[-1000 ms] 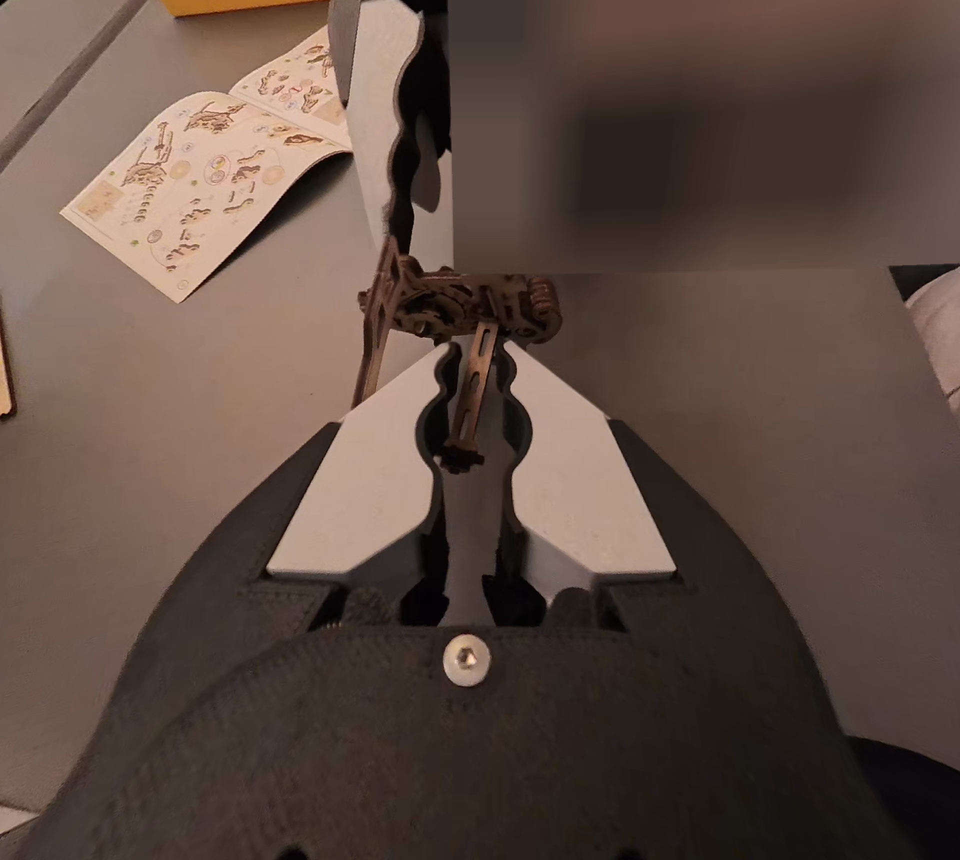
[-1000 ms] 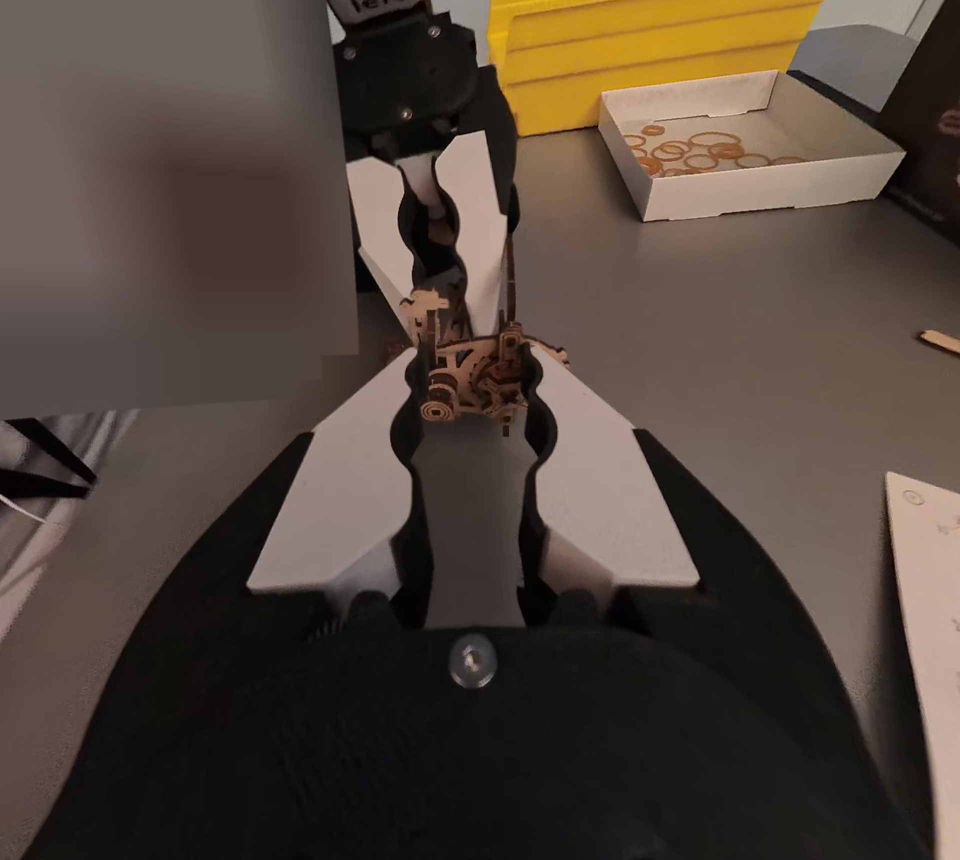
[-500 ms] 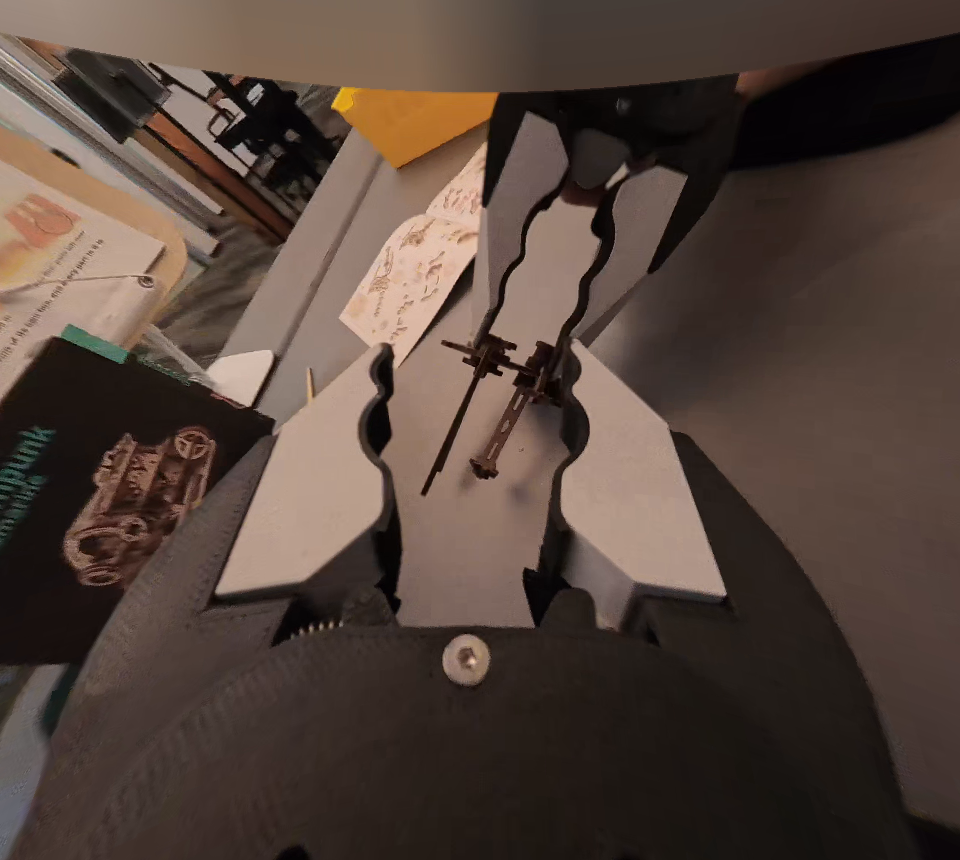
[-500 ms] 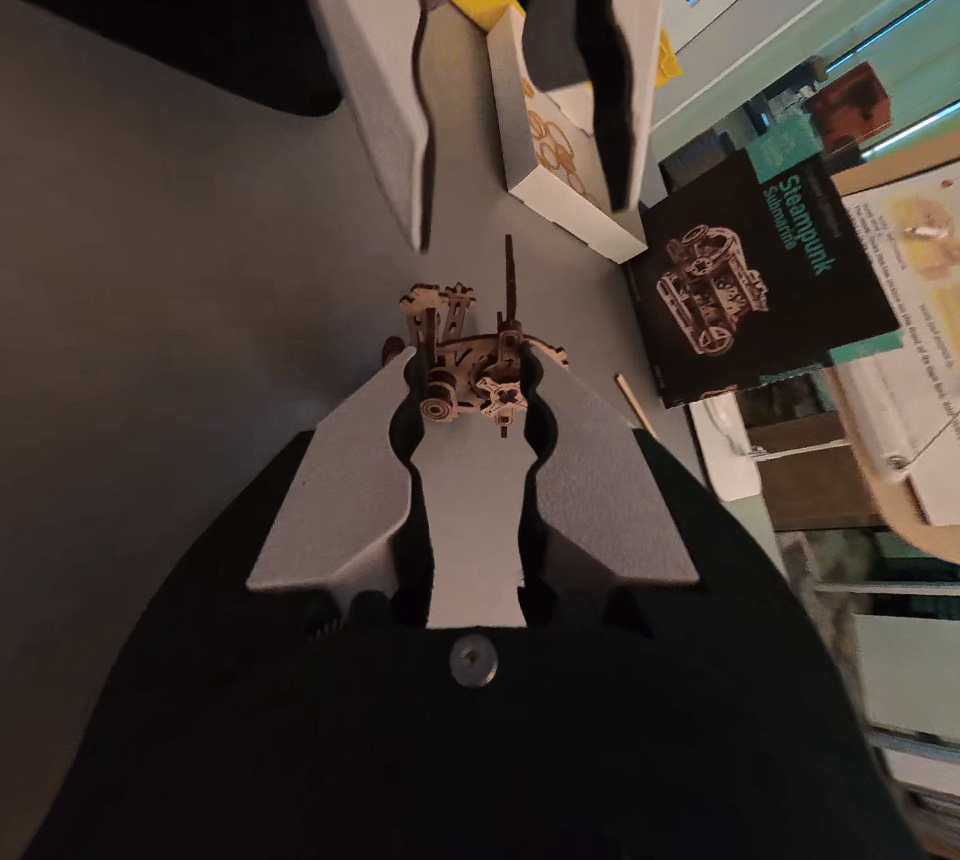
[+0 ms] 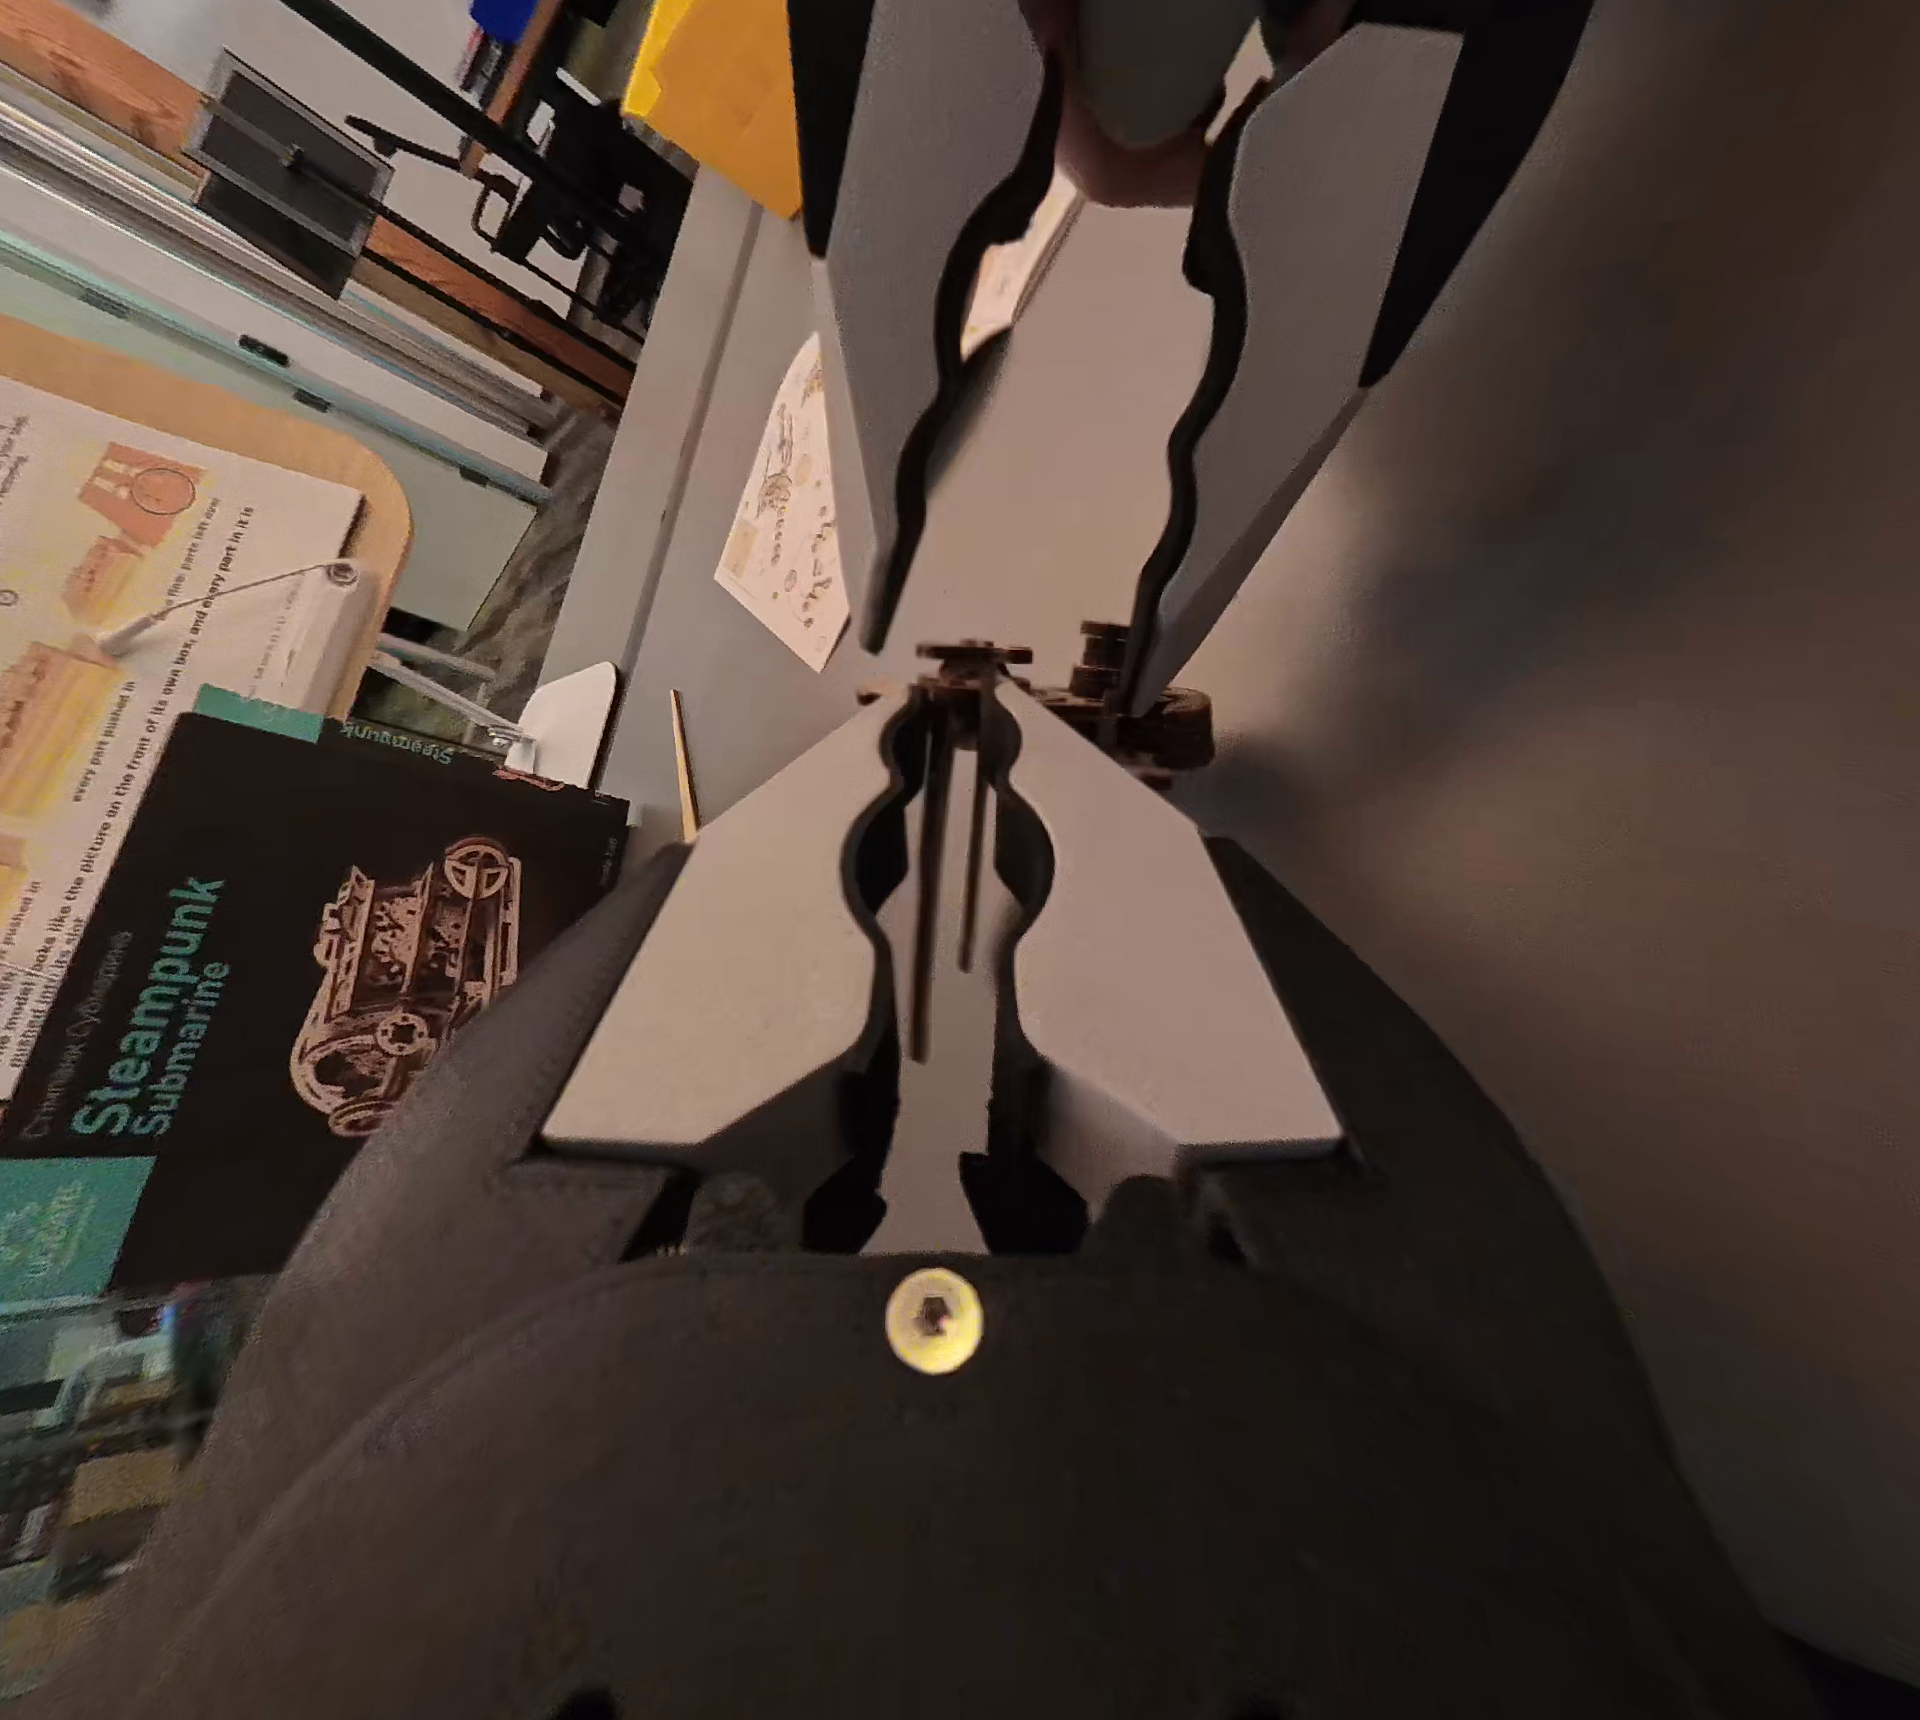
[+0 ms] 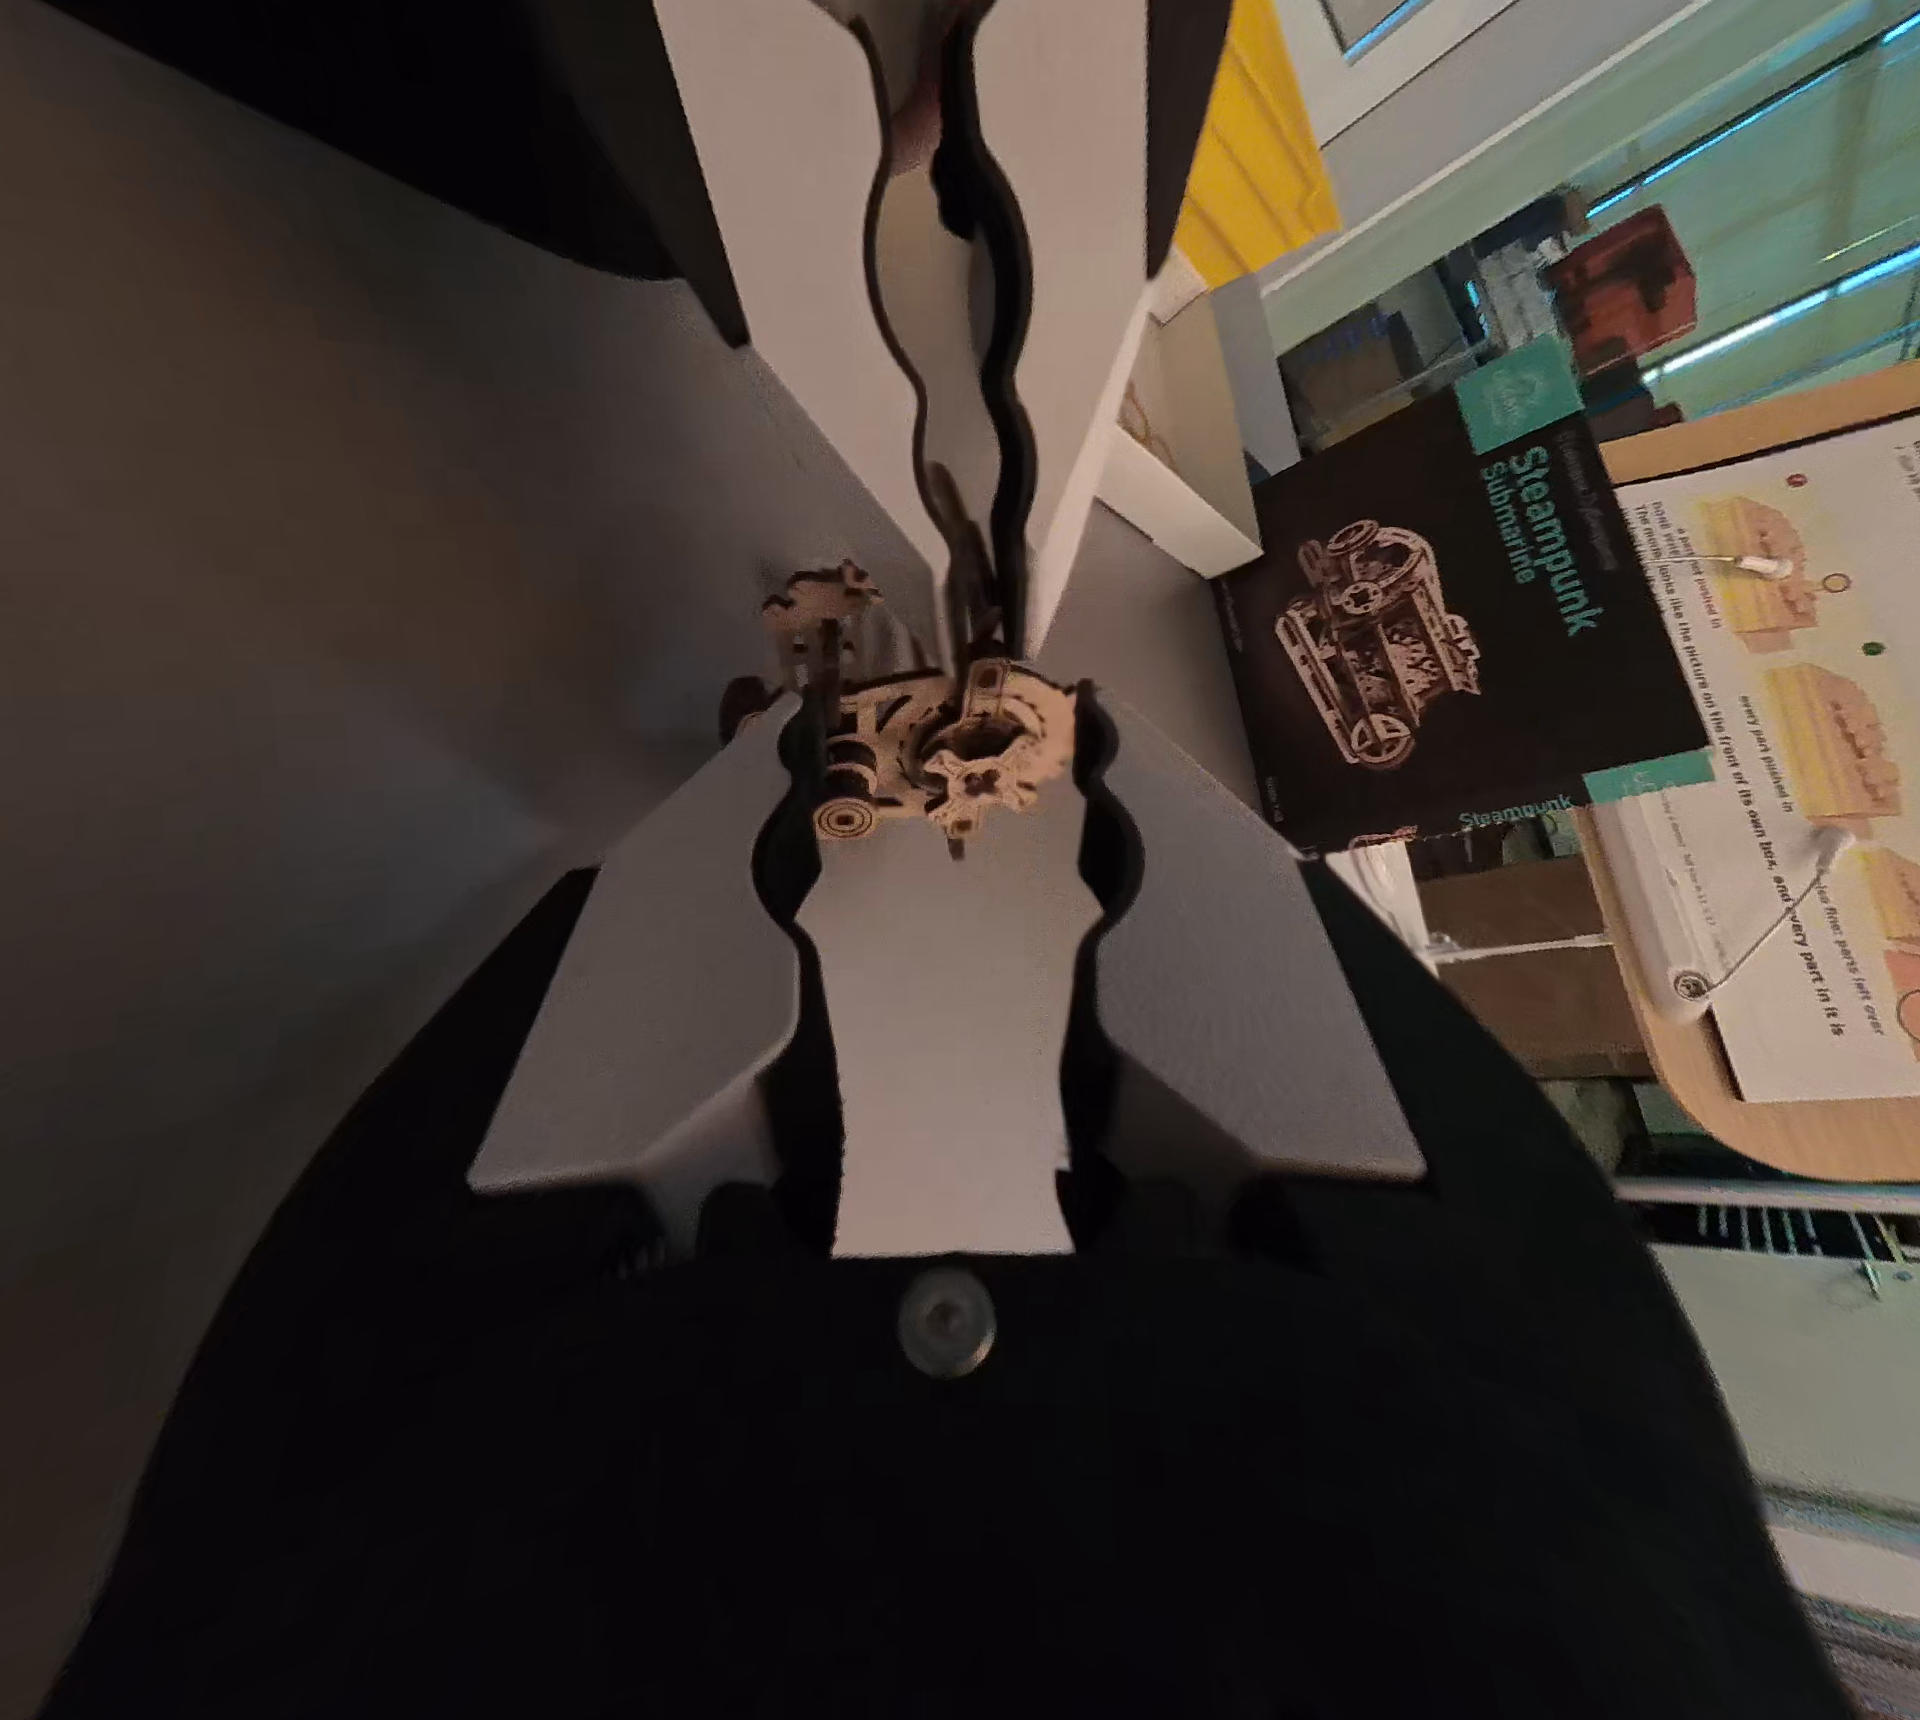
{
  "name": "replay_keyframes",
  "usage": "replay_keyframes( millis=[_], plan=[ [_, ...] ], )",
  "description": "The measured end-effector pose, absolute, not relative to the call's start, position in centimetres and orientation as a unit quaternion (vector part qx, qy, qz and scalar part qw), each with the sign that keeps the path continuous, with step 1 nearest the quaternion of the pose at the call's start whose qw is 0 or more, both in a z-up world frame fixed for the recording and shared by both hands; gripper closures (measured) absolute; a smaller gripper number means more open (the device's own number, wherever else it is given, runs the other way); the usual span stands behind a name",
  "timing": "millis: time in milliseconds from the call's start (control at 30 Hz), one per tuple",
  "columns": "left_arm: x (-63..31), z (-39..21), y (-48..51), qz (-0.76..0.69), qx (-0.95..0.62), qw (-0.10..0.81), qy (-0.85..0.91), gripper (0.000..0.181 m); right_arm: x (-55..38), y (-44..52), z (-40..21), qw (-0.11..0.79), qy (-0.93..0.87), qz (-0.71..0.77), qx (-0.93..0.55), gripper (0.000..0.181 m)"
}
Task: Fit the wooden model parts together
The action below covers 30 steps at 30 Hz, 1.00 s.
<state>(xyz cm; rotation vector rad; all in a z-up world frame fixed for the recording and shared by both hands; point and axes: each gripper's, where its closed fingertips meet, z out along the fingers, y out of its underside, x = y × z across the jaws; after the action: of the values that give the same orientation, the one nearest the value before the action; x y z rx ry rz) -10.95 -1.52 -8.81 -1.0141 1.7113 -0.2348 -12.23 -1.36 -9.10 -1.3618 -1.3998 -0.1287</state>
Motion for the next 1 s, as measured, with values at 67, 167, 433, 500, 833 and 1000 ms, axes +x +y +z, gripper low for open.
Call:
replay_keyframes(
  millis=[67, 167, 433, 500, 833, 1000],
  plan=[
    [-11.0, -8.7, -1.5, -0.125, -0.439, 0.534, 0.712, 0.174, -11.7, -1.3, -9.1, 0.562, -0.585, -0.030, -0.584, 0.133],
    [-11.1, -8.7, -1.4, -0.165, -0.458, 0.519, 0.702, 0.175, -11.2, -1.2, -9.5, 0.555, -0.558, 0.055, -0.614, 0.129],
    [-11.2, -6.8, -1.7, -0.231, -0.456, 0.535, 0.672, 0.176, -11.1, -1.4, -7.9, 0.525, -0.441, 0.317, -0.656, 0.097],
    [-11.2, -5.2, -2.3, -0.266, -0.445, 0.550, 0.655, 0.176, -11.3, -1.9, -6.9, 0.516, -0.421, 0.375, -0.644, 0.096],
    [-12.9, 1.5, -4.5, -0.443, -0.405, 0.571, 0.559, 0.176, -10.8, -5.1, -1.1, 0.535, -0.385, 0.544, -0.519, 0.084],
    [-12.9, 2.0, -4.7, -0.474, -0.405, 0.564, 0.542, 0.176, -13.2, -4.4, -2.6, 0.554, -0.397, 0.469, -0.562, 0.075]
  ],
)
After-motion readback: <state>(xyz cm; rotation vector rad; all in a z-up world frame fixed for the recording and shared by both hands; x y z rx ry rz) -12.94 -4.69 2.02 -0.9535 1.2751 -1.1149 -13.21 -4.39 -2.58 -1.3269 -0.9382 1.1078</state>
